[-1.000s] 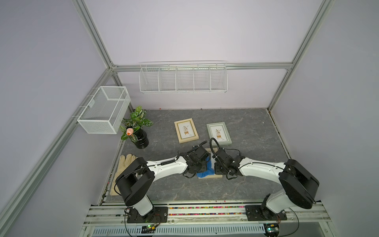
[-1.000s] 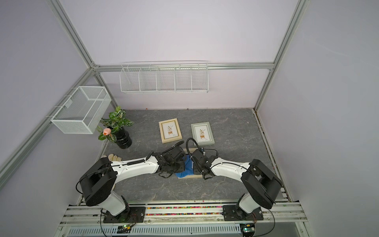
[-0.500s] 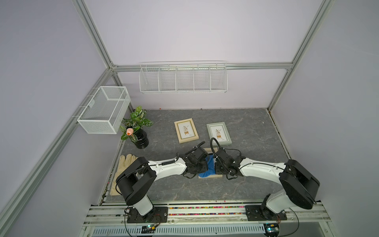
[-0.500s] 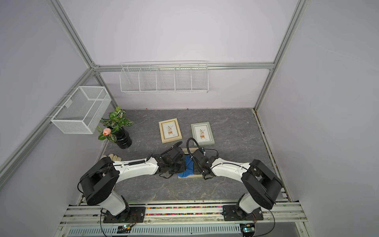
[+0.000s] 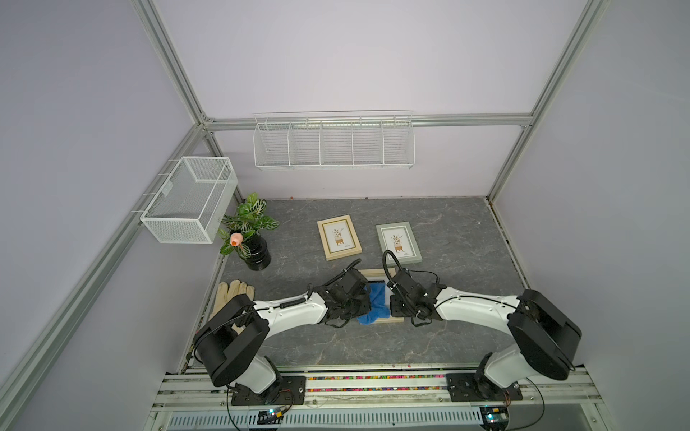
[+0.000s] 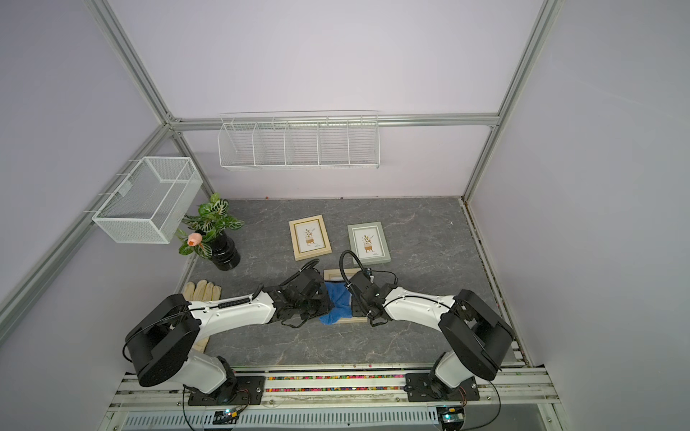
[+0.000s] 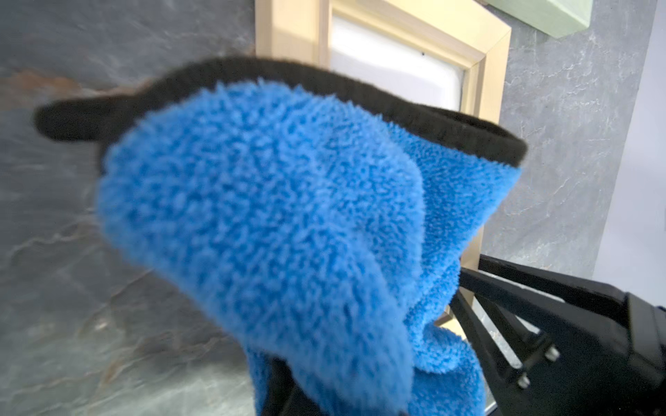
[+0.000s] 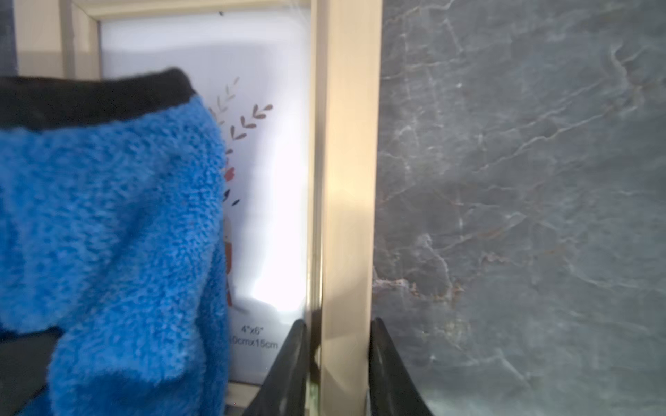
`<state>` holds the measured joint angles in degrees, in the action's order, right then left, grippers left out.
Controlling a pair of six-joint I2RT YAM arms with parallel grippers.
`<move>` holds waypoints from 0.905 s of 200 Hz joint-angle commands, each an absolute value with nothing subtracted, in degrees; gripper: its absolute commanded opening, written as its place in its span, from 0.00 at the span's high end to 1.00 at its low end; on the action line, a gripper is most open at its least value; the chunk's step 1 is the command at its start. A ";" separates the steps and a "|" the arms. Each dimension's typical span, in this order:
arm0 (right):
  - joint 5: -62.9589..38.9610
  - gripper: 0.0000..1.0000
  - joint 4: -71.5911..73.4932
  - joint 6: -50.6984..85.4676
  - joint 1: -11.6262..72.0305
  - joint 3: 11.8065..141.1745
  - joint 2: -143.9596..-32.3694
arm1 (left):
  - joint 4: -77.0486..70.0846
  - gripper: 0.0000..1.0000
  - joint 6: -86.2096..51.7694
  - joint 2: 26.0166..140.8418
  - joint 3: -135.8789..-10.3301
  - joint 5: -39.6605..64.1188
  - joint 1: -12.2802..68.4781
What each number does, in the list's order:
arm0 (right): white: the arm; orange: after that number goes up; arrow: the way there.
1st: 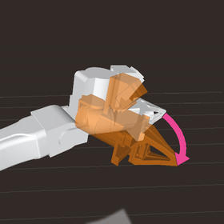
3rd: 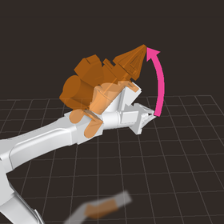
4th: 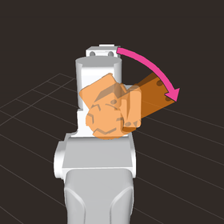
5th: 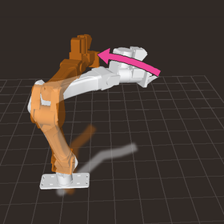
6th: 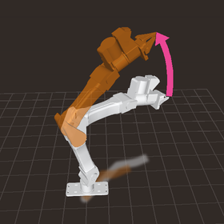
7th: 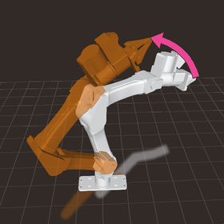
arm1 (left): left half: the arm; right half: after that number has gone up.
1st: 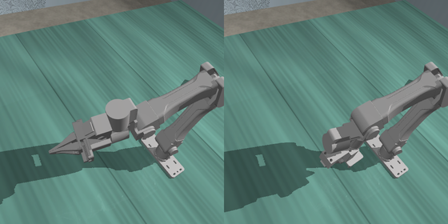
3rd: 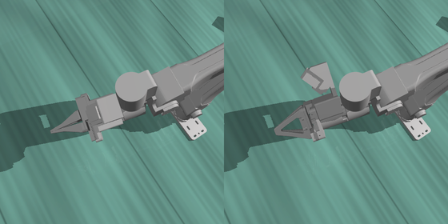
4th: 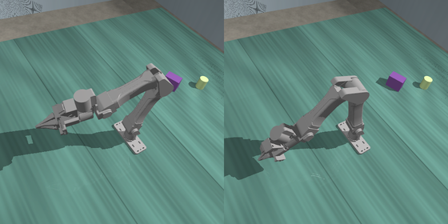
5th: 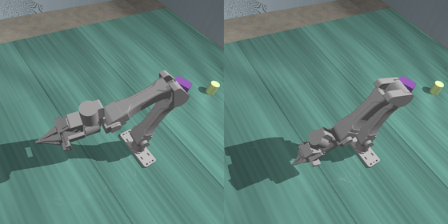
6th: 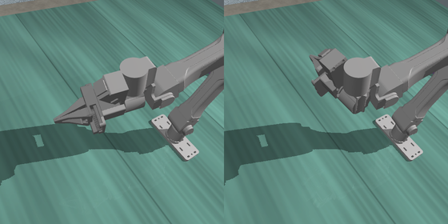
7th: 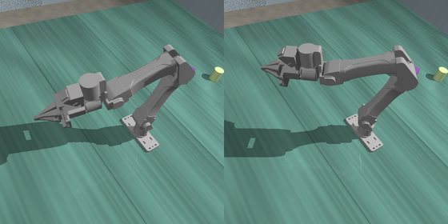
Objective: Wipe the picture frame with a cloth
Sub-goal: Wipe the dirt from the picture frame.
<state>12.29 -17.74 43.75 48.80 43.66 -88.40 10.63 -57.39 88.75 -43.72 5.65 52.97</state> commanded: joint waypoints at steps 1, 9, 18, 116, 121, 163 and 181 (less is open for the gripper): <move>14.33 0.85 -21.66 45.82 47.56 42.89 -90.75 | 14.69 1.00 -56.66 95.28 -46.94 6.04 56.21; 14.46 0.85 -21.84 45.86 47.58 42.73 -90.56 | 13.91 1.00 -56.02 97.81 -49.19 6.88 56.99; 14.63 0.85 -22.24 45.75 47.56 42.62 -90.23 | 12.22 1.00 -55.90 100.34 -50.68 8.88 57.14; 16.26 0.85 -22.94 45.65 47.37 41.38 -88.18 | 14.64 1.00 -55.59 92.38 -43.06 7.23 51.12; 16.26 0.85 -23.02 45.55 47.37 41.48 -88.19 | 13.93 1.00 -56.04 93.35 -43.86 7.41 51.96; 16.17 0.84 -23.29 46.00 47.37 41.30 -87.68 | 13.59 1.00 -56.25 99.74 -51.42 7.99 56.36; 16.26 0.85 -23.29 45.98 47.40 40.90 -87.37 | 15.08 1.00 -55.07 96.77 -49.26 7.07 53.97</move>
